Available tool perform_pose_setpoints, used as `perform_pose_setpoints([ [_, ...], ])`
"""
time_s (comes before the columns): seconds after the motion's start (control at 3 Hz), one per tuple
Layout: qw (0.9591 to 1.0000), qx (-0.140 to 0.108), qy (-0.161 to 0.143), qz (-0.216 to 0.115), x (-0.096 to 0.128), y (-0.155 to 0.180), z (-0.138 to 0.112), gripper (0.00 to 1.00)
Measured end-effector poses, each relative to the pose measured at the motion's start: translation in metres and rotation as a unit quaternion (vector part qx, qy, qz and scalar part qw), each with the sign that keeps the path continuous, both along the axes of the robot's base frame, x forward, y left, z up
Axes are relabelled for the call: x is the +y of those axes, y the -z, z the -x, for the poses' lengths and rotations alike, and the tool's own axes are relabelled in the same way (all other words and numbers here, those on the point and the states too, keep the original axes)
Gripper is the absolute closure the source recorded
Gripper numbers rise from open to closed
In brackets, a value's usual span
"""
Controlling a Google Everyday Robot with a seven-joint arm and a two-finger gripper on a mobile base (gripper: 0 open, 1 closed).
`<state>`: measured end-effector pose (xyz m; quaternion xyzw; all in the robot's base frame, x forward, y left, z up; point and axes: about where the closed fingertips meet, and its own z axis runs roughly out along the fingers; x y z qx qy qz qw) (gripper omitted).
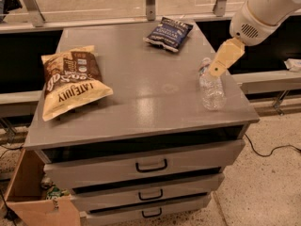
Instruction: Place water bottle upright
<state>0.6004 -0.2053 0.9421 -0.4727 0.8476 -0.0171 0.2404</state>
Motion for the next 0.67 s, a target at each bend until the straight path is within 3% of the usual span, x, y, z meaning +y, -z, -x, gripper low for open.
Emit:
perform_pose_setpoints([
  [0.33,0.9957,-0.007,0.089,-0.022,-0.020,0.014,-0.036,0.00],
  [0.67,0.9858,0.007,0.164,-0.038,-0.032,0.029,-0.056,0.00],
])
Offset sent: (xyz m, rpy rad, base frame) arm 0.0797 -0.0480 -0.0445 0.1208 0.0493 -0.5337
